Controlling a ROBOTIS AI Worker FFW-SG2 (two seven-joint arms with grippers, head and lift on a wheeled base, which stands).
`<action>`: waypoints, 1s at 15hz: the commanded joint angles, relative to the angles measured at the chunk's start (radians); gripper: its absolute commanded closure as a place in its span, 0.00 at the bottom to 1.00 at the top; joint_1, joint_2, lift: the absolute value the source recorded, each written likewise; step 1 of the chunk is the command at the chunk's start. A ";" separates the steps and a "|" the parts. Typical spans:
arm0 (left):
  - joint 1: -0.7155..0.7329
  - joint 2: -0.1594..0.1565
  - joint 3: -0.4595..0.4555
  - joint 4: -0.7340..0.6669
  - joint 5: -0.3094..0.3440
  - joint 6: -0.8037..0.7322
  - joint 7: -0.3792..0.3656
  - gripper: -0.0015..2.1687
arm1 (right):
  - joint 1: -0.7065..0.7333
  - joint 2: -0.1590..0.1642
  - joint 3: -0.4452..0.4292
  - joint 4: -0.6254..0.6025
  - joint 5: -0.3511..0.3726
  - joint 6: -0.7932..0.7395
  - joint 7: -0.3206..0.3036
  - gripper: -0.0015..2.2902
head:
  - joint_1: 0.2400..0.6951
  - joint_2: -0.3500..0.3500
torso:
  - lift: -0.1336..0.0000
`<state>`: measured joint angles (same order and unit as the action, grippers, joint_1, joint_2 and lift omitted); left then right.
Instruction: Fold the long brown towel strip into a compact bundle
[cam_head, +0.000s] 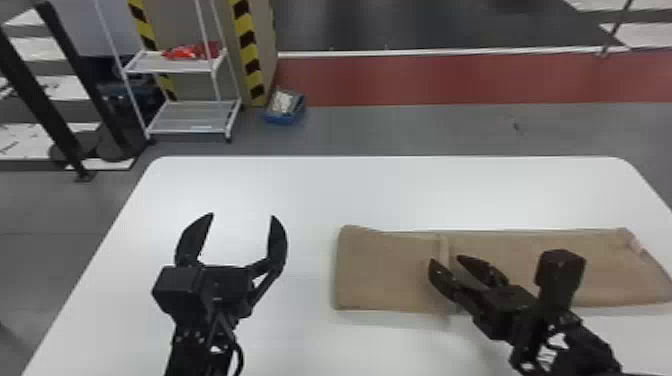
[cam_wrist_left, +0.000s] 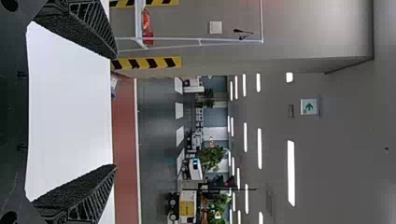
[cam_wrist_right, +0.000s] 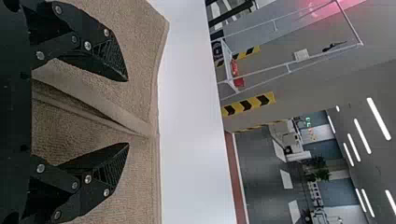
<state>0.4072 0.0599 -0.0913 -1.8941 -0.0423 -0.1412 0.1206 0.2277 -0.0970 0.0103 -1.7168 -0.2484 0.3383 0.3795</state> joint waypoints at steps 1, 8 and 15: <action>-0.002 0.000 -0.010 0.006 -0.008 -0.013 0.001 0.02 | 0.009 -0.001 0.013 0.002 -0.008 0.002 0.001 0.21 | 1.00 0.59 | 0.19; -0.004 -0.005 -0.024 0.020 -0.008 -0.016 0.002 0.02 | 0.019 0.000 0.022 -0.012 0.004 0.011 -0.011 0.34 | 1.00 0.59 | 0.19; 0.005 -0.002 -0.024 0.020 -0.005 -0.025 0.004 0.02 | 0.035 0.000 0.013 -0.052 0.001 0.057 -0.030 0.66 | 1.00 0.58 | 0.19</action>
<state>0.4122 0.0596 -0.1150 -1.8750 -0.0491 -0.1663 0.1243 0.2576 -0.0965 0.0252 -1.7512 -0.2474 0.3924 0.3495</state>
